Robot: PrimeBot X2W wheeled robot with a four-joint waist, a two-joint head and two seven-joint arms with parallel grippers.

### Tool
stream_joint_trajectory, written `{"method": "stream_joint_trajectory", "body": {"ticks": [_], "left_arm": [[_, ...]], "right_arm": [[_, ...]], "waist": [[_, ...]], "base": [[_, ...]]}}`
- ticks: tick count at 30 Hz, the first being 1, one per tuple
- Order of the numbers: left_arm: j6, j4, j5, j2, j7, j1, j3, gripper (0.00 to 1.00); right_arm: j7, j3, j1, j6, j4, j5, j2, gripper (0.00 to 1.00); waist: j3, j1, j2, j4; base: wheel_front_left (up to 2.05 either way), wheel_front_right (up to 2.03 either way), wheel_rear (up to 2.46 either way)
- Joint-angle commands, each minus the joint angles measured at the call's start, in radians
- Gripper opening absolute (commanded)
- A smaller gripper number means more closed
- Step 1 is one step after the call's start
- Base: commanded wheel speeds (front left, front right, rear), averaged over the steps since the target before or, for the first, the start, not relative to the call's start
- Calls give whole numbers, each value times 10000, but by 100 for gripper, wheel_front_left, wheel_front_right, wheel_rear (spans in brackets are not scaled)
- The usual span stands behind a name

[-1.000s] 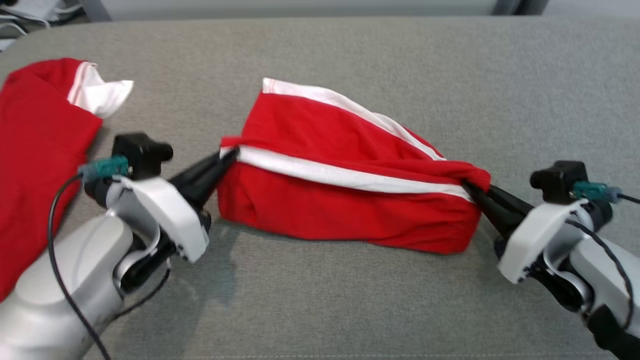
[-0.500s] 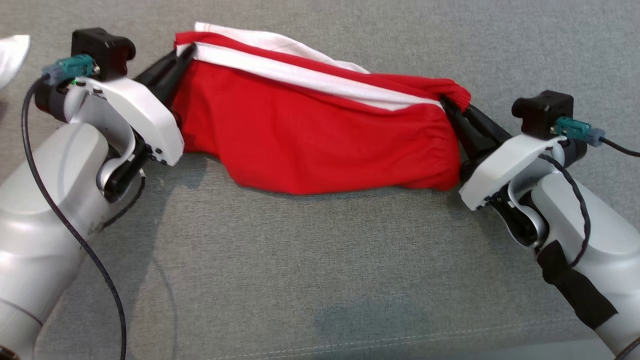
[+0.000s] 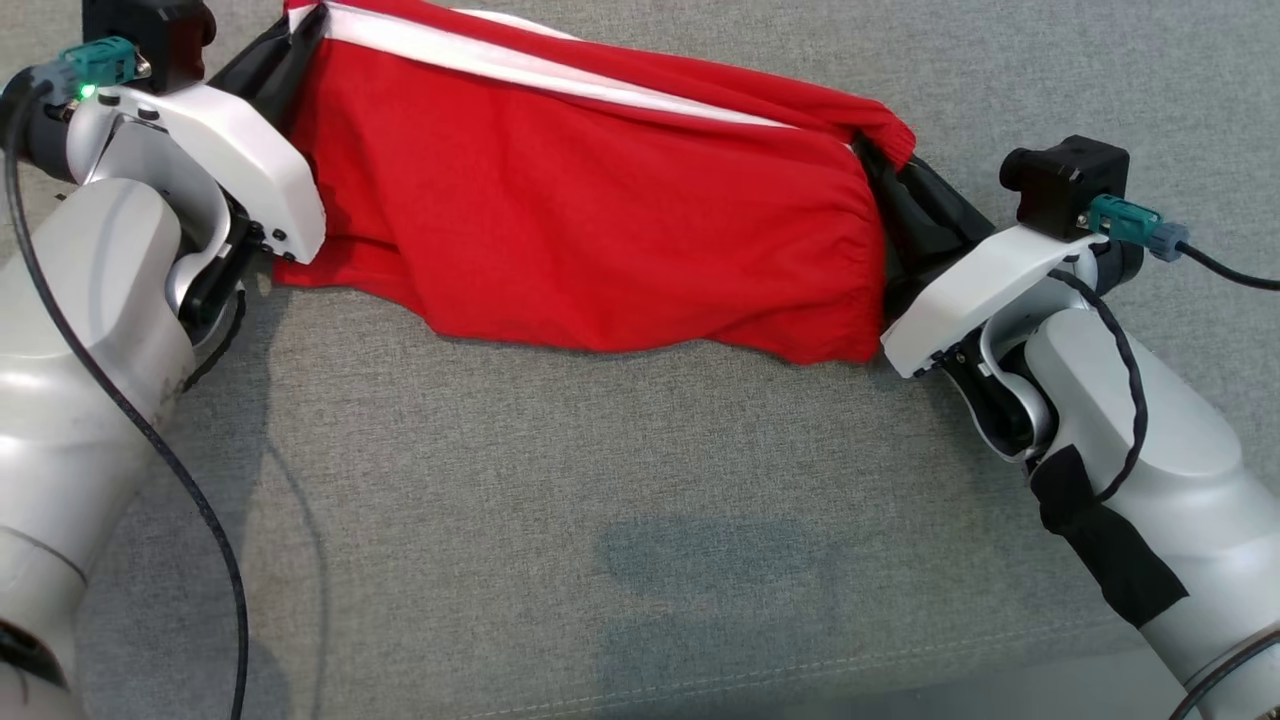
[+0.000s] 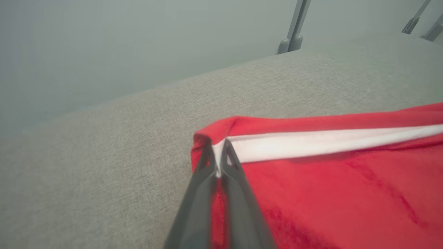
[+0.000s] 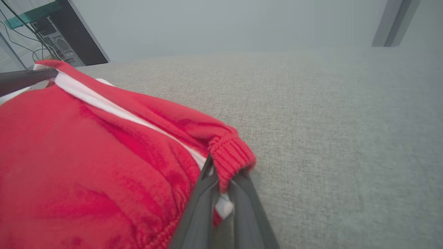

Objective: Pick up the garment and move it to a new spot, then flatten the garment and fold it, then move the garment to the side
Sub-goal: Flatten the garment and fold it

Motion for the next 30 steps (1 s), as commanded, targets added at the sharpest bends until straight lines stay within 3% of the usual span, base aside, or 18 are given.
{"method": "stream_joint_trajectory", "body": {"ticks": [1,2,3,4,14,17,30], "left_arm": [[-7,33,67,279,-110,-481,171,0],[-21,115,29,222,-119,-466,138,23],[-34,191,-22,170,-126,-448,110,65],[-43,249,-26,127,-157,-444,60,100],[14,409,123,-242,-682,371,148,100],[620,-788,740,-189,-696,1239,996,100],[958,-3093,2045,-574,-700,4460,3064,100]], "right_arm": [[-124,19,152,-2,-101,89,115,27],[-126,49,186,-2,-139,163,151,50],[-127,100,212,-2,-177,202,147,100],[-128,111,241,-2,-223,250,119,100],[-132,-685,1360,-2,-1001,268,-598,100],[-132,-967,1994,-2,-1241,141,-799,100],[-133,-1106,3293,-2,-1245,363,-674,100]], "waist": [[27,0,0,-13],[32,0,0,-17],[26,0,0,-17],[9,0,0,-9],[-885,0,0,353],[-1315,0,0,549],[-2399,0,0,1088]], "base": [[0,0,0],[0,0,0],[0,0,0],[0,0,0],[0,0,0],[0,0,0],[0,0,0]]}}
